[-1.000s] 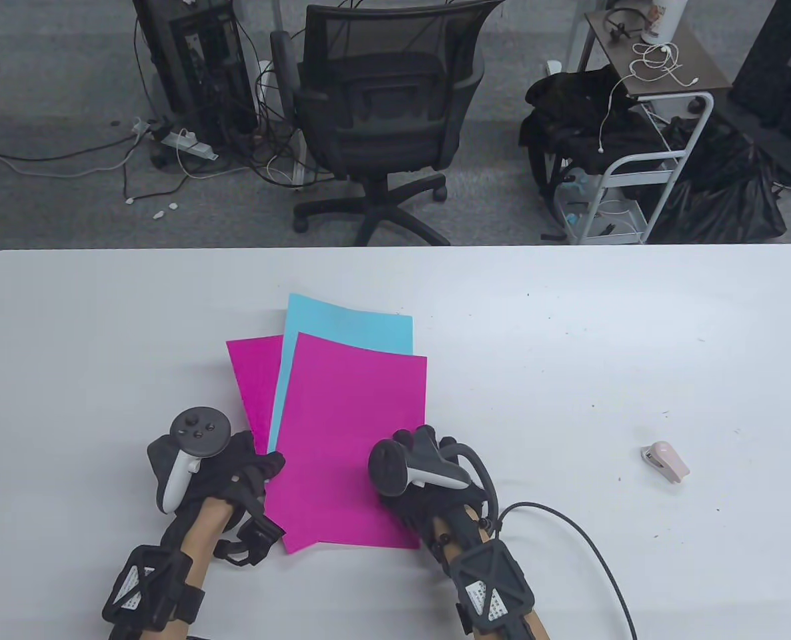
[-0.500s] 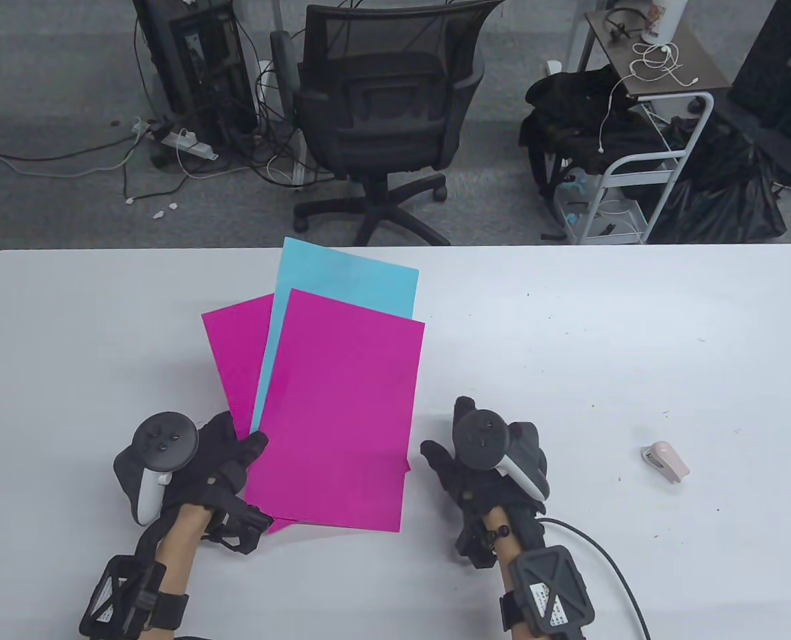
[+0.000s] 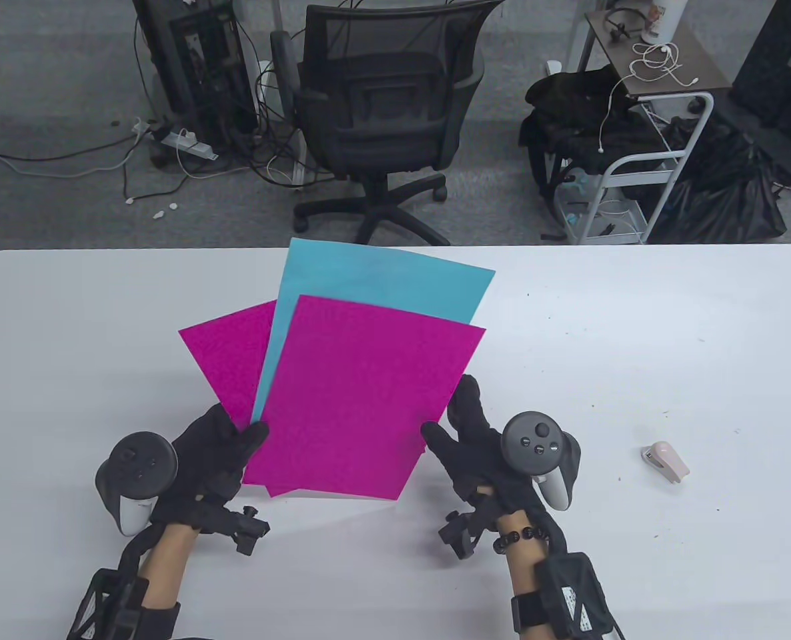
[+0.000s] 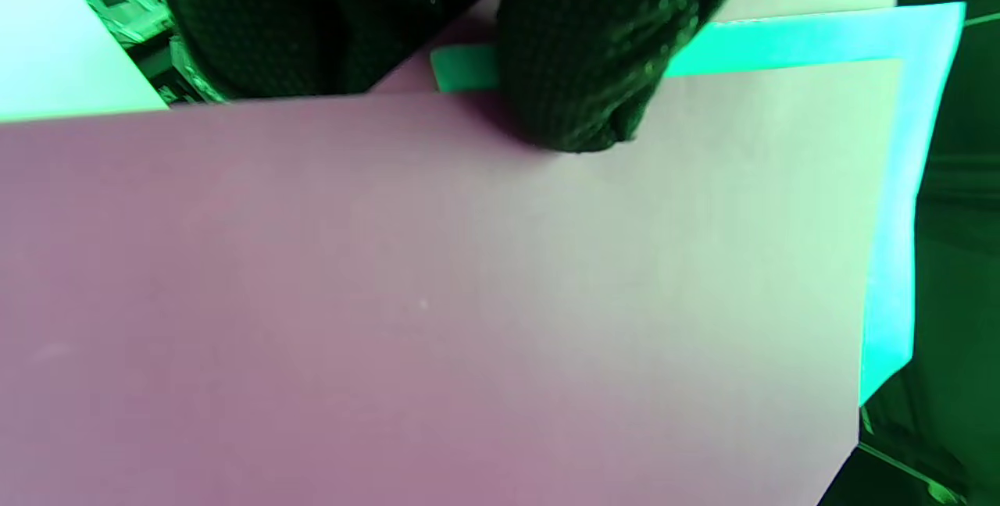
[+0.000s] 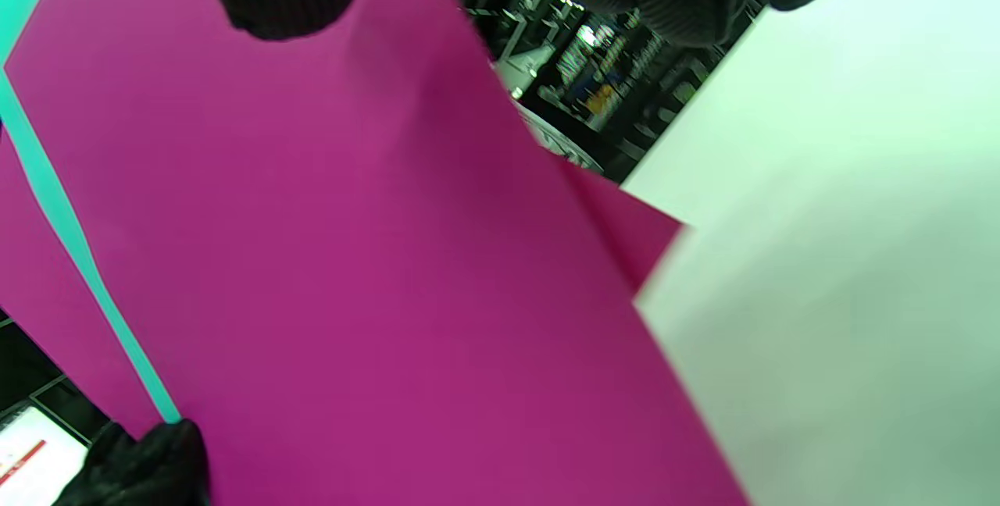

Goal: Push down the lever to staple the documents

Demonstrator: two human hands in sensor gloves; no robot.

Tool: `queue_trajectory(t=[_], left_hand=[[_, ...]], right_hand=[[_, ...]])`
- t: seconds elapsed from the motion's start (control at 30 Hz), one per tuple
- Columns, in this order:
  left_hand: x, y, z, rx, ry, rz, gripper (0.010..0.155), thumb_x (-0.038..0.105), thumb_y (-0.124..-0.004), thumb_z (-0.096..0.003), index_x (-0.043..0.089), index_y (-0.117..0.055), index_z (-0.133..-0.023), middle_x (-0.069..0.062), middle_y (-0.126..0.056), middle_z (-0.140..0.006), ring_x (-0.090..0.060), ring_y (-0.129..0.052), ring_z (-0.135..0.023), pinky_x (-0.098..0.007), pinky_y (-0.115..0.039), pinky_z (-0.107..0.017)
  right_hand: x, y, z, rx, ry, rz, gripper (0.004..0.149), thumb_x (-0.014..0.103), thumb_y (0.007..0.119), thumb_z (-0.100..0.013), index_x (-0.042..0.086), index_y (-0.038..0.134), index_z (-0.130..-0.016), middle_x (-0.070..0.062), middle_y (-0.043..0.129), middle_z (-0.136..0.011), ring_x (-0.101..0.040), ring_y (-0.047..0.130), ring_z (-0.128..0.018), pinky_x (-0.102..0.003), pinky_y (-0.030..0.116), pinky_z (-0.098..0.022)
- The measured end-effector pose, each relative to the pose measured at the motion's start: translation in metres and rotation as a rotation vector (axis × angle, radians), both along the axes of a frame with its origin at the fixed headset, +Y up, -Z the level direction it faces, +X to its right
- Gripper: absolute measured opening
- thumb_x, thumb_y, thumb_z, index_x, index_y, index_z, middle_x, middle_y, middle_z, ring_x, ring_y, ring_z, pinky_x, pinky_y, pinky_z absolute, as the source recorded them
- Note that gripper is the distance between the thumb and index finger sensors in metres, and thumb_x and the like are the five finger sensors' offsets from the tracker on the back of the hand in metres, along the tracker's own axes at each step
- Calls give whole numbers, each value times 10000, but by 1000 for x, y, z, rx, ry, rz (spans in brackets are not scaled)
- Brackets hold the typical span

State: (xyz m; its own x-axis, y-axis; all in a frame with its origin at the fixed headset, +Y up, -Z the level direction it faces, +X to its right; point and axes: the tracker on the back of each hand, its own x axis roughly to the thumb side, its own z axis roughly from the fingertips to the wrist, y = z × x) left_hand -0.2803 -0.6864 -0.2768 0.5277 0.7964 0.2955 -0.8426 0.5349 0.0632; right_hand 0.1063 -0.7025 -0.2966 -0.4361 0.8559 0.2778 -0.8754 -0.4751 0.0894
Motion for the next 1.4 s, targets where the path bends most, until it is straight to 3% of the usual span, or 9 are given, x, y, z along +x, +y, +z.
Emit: queue_trajectory(t=[0.2,0.57,1.17,1.4], left_hand=[[8,3,5,42,-49,-23,433,249,-873,-531,273,-763,-949,45,-973,-856,-251,-977,-774,-586,-798,-655],[13,3,4,37,-88,-98,441,178,-810,-551,285,-745,-973,20,-933,-937,-303,-945,-842,-620,-756,-689],[19,-10,-2,-48,-156,-184,476,167,-831,-545,251,-730,-1002,-12,-916,-977,-360,-917,-894,-665,-720,-694],[16,-10,-4,-72,-199,-123,598,245,-856,-543,177,-626,-1091,-98,-822,-1068,-415,-841,-958,-685,-676,-710]], right_hand=[[0,14,9,118,-40,-36,831,395,671,-553,-83,248,-1085,-371,519,-1050,-600,684,-910,-697,637,-642],[-7,28,18,227,-20,-78,683,310,675,-563,-10,369,-1083,-305,625,-1026,-544,769,-886,-675,670,-640],[-10,19,15,188,-1,-39,635,282,676,-562,11,425,-1079,-289,683,-999,-526,812,-859,-662,694,-630],[-11,17,12,163,14,-16,674,294,692,-561,-16,400,-1083,-302,655,-1014,-536,794,-870,-669,683,-634]])
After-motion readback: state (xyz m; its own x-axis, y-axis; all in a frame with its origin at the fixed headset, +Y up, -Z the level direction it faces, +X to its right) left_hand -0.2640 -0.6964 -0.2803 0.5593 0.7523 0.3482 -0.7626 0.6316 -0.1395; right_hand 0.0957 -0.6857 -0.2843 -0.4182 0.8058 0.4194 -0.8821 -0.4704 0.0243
